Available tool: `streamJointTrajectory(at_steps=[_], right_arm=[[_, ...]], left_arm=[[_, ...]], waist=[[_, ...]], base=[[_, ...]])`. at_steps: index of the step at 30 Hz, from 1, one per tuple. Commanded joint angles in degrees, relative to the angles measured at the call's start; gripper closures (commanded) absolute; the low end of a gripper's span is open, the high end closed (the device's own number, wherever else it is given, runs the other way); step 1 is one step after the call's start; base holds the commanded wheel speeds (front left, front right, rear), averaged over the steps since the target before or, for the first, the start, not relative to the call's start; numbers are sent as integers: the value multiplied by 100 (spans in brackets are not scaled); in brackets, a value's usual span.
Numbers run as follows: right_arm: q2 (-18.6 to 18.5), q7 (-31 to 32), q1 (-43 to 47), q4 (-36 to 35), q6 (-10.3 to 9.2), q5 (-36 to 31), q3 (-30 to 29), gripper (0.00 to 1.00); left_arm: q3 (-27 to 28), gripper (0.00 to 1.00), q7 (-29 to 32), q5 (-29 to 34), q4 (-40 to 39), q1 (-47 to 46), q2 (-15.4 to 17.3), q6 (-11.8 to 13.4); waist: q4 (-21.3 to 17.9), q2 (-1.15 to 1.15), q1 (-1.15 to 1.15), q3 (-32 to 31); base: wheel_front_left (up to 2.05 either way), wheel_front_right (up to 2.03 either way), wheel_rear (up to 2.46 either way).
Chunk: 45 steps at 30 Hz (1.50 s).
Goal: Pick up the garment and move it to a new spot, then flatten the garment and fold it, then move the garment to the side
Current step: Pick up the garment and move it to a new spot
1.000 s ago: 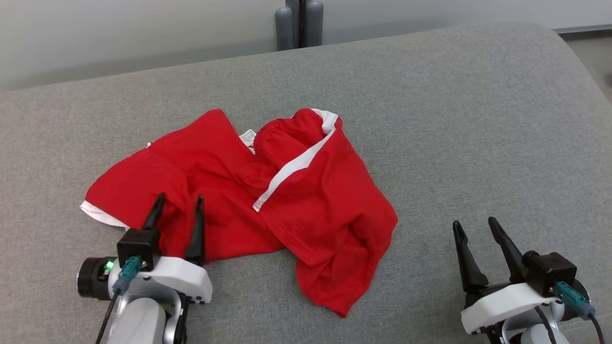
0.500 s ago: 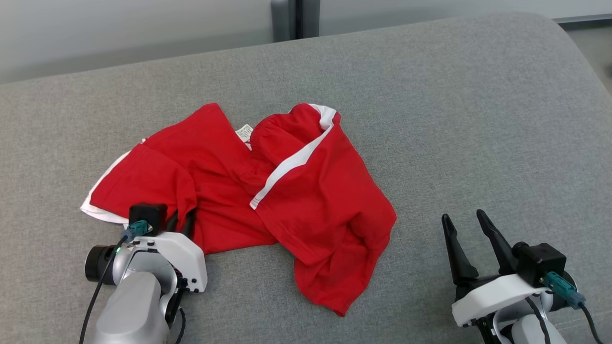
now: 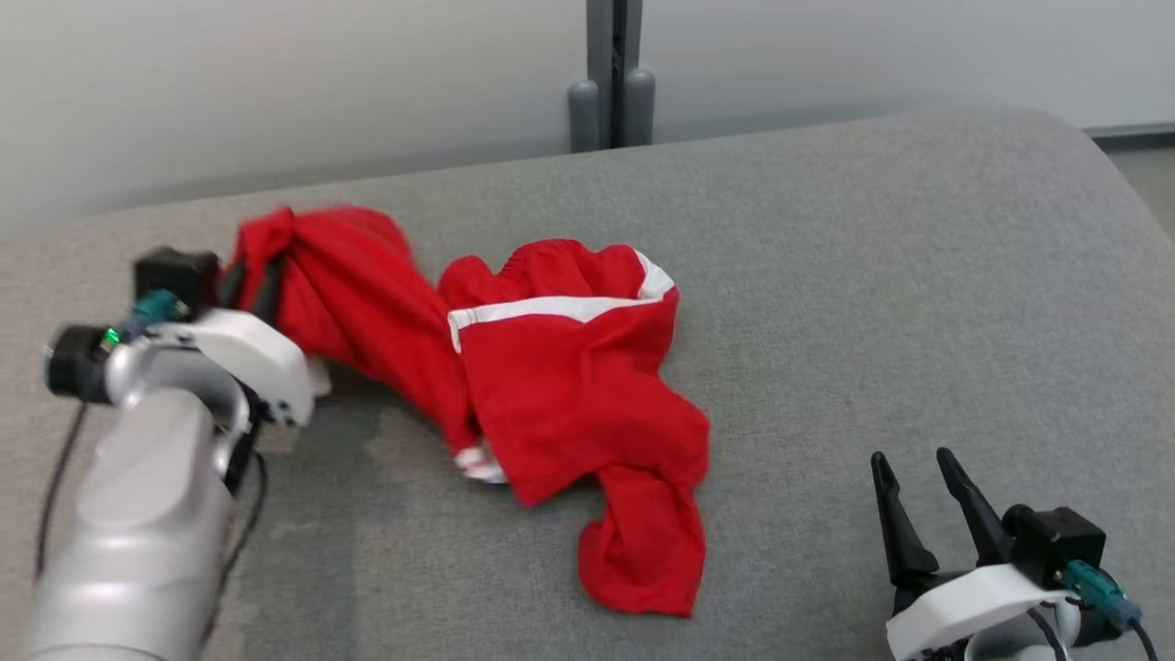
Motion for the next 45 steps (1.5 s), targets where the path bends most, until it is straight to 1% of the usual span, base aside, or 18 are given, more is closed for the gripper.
streamJointTrajectory(at_steps=[1, 3, 8, 9, 10, 15, 18, 22, 27, 29, 32, 35, 40, 41, 42, 43, 44, 45], right_arm=[[-28, -29, 101, -6, 1, 43, -13, 0], [-30, -29, 144, -7, 1, 58, -8, 0], [-30, -29, 234, -8, 1, 93, -40, 0], [-30, -29, 250, -13, 1, 92, -47, 0], [-26, -29, 283, -23, 1, 105, -56, 0], [-30, -29, 286, -77, 1, 99, -103, 0], [-31, -29, 276, -95, 1, 83, -131, 0], [-31, -29, 314, -110, 1, 68, -166, 0], [-29, -29, 257, -101, 1, 6, -221, 0], [-30, -29, 212, -94, 1, -13, -218, 0], [-30, -29, 152, -100, 1, -15, -190, 0], [-29, -29, 69, -124, 1, -3, -158, 0], [-32, -29, -24, -113, 1, 24, -62, 0], [-33, -29, -40, -109, 1, 27, -50, 0], [-31, -29, -42, -107, 1, 19, -37, 0], [-30, -29, -44, -101, 1, 13, -42, 0], [-31, -29, -45, -99, 1, 9, -50, 0], [-29, -29, -44, -97, 1, -1, -55, 0]], left_arm=[[46, 100, -68, 2, -164, -275, 248, -15], [56, 100, -98, 17, -314, -437, 418, -34], [45, 100, -123, 44, -643, -627, 632, -58], [75, 100, -118, 28, -699, -669, 741, -49], [137, 100, -78, -13, -768, -697, 879, -13], [333, 100, 98, -114, -831, -539, 1302, 99], [545, 100, 116, -236, -827, -298, 1580, 220], [787, 100, 117, -414, -841, 50, 1838, 333], [1107, 100, 2, -607, -1104, 261, 2106, 523], [1160, 100, -6, -630, -1219, 312, 2157, 577], [1112, 100, 58, -628, -1312, 396, 2143, 575], [1112, 100, 173, -757, -1321, 435, 1998, 540], [1109, 100, 266, -893, -930, 750, 1746, 633], [1142, 95, 245, -954, -843, 787, 1697, 634], [1158, 65, 235, -978, -719, 875, 1654, 644], [1216, 43, 228, -1072, -588, 969, 1591, 653], [1237, 14, 214, -1091, -471, 1038, 1552, 673], [1251, 0, 176, -1115, -384, 1078, 1524, 684]], waist=[[178, 0, 0, -207], [236, 0, 0, -285], [354, 0, 0, -414], [377, 0, 0, -430], [420, 0, 0, -458], [493, 0, 0, -395], [513, 0, 0, -340], [557, 0, 0, -276], [645, 0, 0, -183], [668, 0, 0, -151], [687, 0, 0, -79], [680, 0, 0, 23], [570, 0, 0, 173], [547, 0, 0, 190], [524, 0, 0, 200], [503, 0, 0, 210], [487, 0, 0, 213], [475, 0, 0, 212]], base=[[0, 0, 0], [0, 0, 0], [0, 0, 0], [0, 0, 0], [0, 0, 0], [0, 0, 0], [0, 0, 0], [0, 0, 0], [0, 0, 0], [0, 0, 0], [0, 0, 0], [0, 0, 0], [0, 0, 0], [0, 0, 0], [0, 0, 0], [0, 0, 0], [0, 0, 0], [0, 0, 0]])
